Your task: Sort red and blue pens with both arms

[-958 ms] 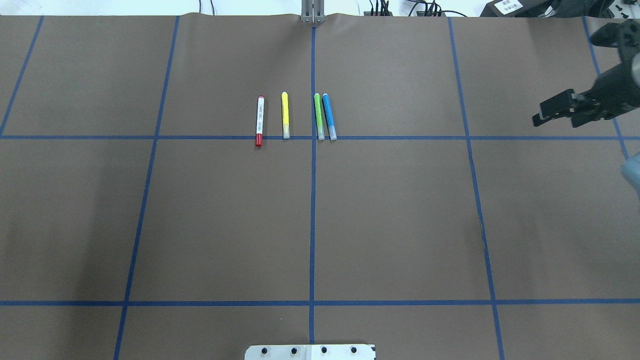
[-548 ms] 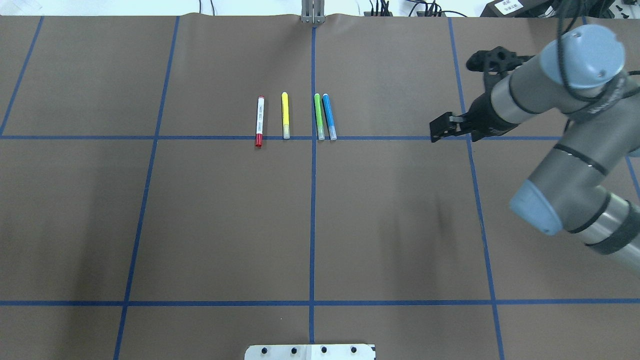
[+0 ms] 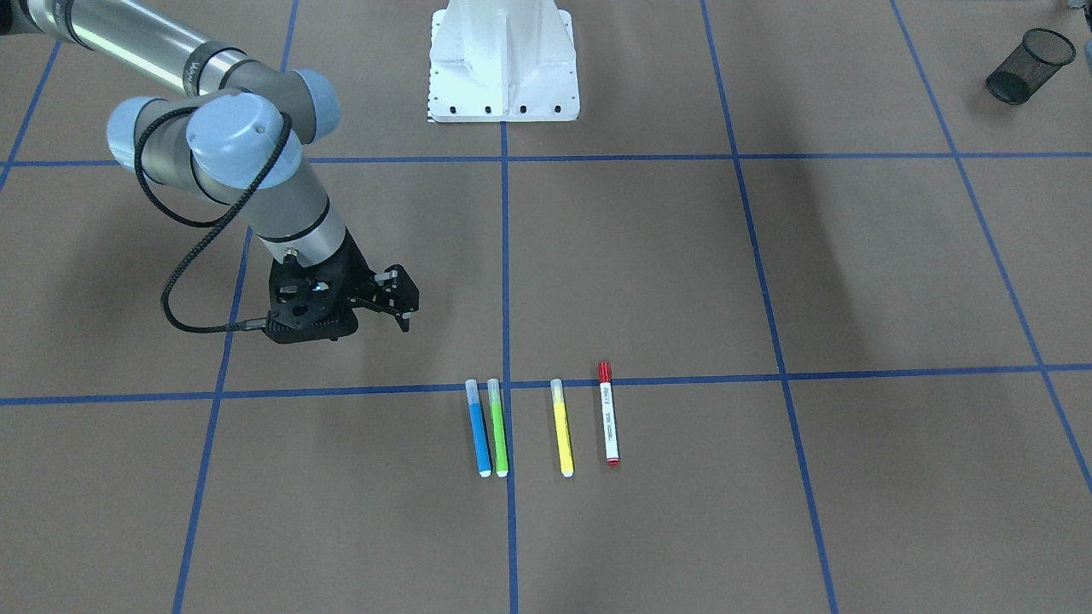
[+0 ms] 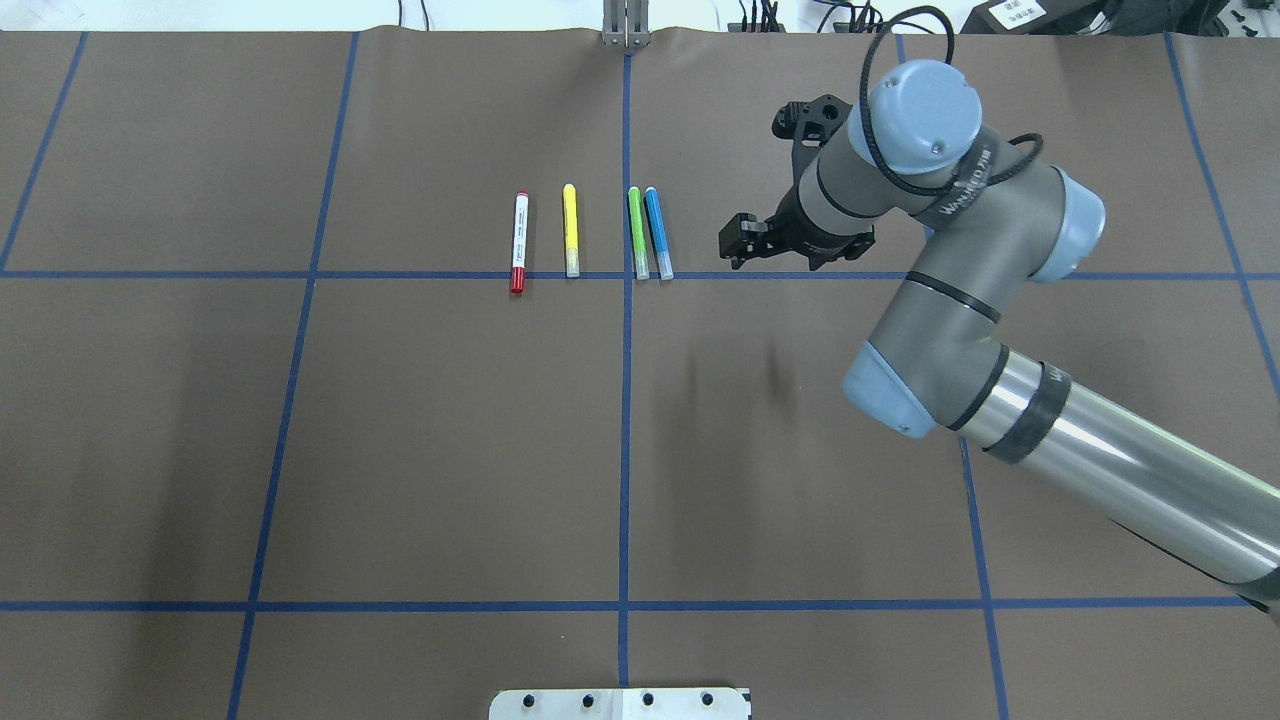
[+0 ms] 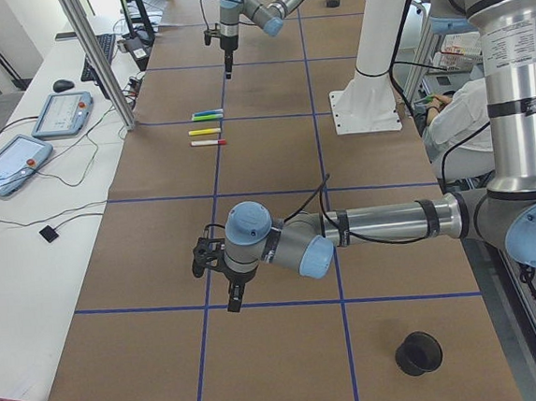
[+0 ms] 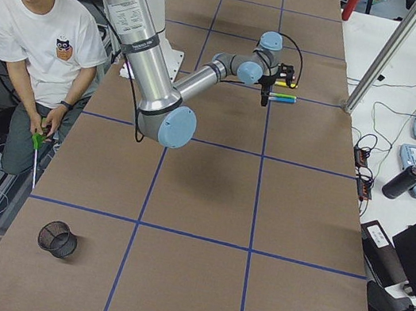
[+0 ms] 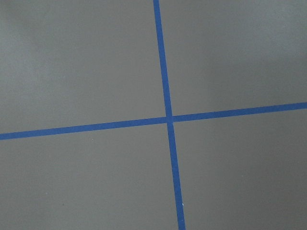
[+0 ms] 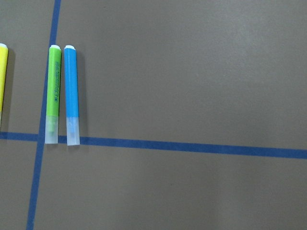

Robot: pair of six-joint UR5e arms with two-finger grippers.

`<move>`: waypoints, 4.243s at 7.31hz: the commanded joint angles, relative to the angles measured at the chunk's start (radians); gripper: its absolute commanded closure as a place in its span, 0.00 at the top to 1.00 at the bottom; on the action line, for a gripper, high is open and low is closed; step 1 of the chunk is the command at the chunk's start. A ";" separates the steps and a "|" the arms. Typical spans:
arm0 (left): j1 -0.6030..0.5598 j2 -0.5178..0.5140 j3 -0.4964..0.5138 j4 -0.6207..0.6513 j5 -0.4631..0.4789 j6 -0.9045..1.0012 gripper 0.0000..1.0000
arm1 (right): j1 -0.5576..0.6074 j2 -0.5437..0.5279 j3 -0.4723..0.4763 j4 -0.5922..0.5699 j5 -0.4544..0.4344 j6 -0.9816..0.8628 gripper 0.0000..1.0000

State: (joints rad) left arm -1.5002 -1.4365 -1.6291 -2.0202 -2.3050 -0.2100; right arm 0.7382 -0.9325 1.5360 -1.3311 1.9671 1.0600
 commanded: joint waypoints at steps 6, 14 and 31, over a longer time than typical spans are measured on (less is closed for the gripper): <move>0.000 0.005 0.005 -0.002 -0.001 0.001 1.00 | -0.034 0.269 -0.439 0.217 -0.120 0.087 0.74; -0.002 0.005 0.000 -0.002 -0.001 0.001 1.00 | -0.068 0.284 -0.496 0.237 -0.134 0.055 0.57; -0.002 -0.033 -0.005 -0.002 -0.002 -0.063 1.00 | -0.031 0.227 -0.360 0.227 -0.169 0.011 0.00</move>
State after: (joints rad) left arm -1.5025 -1.4420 -1.6336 -2.0218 -2.3071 -0.2285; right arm 0.6895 -0.6627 1.0925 -1.0990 1.7972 1.0668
